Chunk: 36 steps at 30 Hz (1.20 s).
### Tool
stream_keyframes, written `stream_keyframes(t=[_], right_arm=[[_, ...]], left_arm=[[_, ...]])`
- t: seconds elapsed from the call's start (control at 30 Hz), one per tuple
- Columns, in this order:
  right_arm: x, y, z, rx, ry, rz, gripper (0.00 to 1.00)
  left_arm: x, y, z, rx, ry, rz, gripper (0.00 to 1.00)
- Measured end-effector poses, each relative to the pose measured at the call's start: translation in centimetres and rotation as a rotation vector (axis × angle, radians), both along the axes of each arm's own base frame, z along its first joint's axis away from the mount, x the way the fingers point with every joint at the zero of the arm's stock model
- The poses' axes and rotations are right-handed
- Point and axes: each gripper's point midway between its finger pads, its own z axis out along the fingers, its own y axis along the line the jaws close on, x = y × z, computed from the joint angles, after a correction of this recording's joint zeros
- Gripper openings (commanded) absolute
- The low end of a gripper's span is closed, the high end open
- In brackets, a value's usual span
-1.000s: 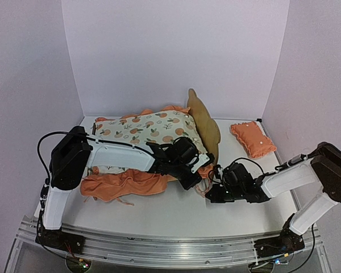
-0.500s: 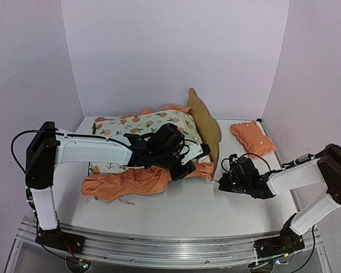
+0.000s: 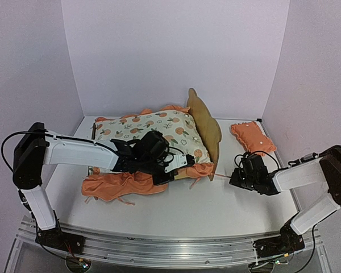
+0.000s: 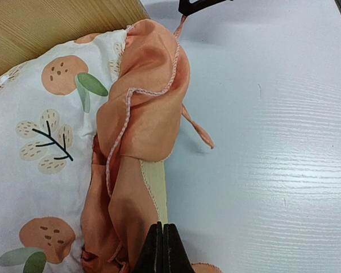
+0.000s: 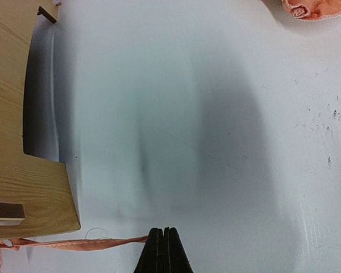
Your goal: Set up the pet bed
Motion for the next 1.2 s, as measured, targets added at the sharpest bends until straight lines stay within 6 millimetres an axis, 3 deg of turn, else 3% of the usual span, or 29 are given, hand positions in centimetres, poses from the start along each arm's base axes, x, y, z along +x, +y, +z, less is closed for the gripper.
stream_keyframes(t=[0.2,0.33,0.47,0.77,1.03,1.2], right_arm=[[0.2,0.0,0.0,0.021,0.011,0.007,0.00],[0.8,1.4,0.5,0.059,0.017,0.054,0.00],[0.9,2.7,1.0,0.099,0.022,0.105,0.00],[0.4,3.9,1.0,0.141,0.044,0.171,0.00],[0.1,4.4,1.1,0.154,0.051,0.203,0.00],[0.0,4.9,1.9,0.176,0.038,0.226,0.00]], left_arm=[[-0.6,0.6,0.6,-0.012,-0.005,-0.010,0.00],[-1.1,-0.3,0.8,-0.051,0.011,-0.021,0.31],[-1.4,-2.5,0.1,-0.101,0.034,-0.012,0.41],[-0.6,-4.5,-5.9,-0.044,0.104,0.048,0.44],[0.1,-5.4,-5.3,-0.084,-0.105,-0.041,0.44],[-1.6,-3.7,-7.6,-0.058,-0.338,-0.195,0.48]])
